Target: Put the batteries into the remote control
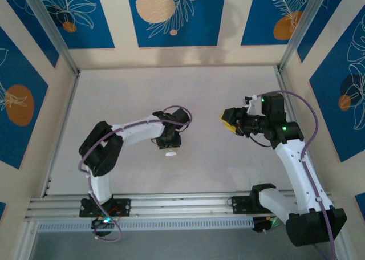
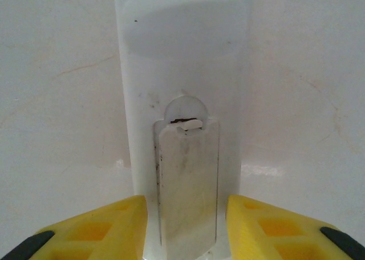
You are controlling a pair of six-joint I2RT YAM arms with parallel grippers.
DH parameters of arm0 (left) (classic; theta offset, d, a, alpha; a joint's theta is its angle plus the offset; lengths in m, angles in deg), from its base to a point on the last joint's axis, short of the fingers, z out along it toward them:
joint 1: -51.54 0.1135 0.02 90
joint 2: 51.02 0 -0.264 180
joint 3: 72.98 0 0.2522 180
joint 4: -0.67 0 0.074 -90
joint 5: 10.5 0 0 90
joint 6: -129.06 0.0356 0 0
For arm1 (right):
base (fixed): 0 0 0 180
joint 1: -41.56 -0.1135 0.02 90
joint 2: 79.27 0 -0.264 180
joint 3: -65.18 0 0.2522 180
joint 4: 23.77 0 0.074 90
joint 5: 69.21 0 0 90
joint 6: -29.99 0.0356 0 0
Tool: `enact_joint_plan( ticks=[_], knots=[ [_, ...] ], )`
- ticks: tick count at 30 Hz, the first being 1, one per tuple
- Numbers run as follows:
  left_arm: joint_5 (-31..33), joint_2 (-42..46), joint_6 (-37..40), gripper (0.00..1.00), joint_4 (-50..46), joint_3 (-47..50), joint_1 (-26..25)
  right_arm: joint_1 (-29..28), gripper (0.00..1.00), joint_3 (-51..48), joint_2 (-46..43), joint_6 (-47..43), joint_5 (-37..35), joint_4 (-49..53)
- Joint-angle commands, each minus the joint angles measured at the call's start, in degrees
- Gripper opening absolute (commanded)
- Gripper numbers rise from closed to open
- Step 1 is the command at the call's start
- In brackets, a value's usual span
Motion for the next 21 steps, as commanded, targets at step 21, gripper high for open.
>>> enact_joint_plan(
  ticks=[21],
  knots=[
    [1.9,55.4,25.0,0.62,9.1,15.6,9.3,-31.3,0.45,10.6,24.6,-6.7,-31.0,-0.7]
  ],
)
